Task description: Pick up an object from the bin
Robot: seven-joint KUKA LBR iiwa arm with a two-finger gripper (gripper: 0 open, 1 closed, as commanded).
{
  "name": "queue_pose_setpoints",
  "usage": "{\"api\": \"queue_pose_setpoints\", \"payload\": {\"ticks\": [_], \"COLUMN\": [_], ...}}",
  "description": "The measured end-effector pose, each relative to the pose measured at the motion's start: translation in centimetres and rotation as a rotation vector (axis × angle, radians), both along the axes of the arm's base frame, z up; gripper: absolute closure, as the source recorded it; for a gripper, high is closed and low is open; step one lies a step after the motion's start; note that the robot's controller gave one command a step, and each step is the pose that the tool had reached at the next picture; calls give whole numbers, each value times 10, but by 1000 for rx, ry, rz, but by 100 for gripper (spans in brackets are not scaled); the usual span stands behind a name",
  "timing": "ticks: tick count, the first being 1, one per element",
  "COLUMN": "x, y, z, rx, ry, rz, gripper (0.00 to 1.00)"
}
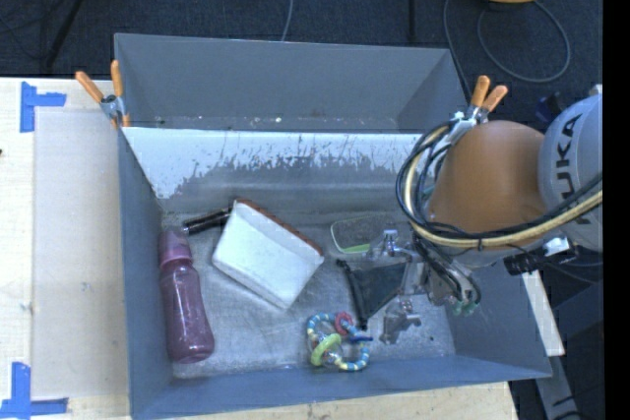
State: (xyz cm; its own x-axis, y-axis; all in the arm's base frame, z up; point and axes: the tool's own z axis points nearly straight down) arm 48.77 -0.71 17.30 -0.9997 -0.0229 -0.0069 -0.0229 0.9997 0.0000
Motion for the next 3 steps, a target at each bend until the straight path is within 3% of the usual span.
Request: {"api": "queue_pose_setpoints", "payload": {"ticks": [1,2,3], "x": [25,25,7], "y": [-38,-38,-64], "z": [-100,-100,71], "rx": [0,0,-1], "ry": [-3,-3,1], "rz": [-36,-36,-34], "gripper": [100,100,100]}}
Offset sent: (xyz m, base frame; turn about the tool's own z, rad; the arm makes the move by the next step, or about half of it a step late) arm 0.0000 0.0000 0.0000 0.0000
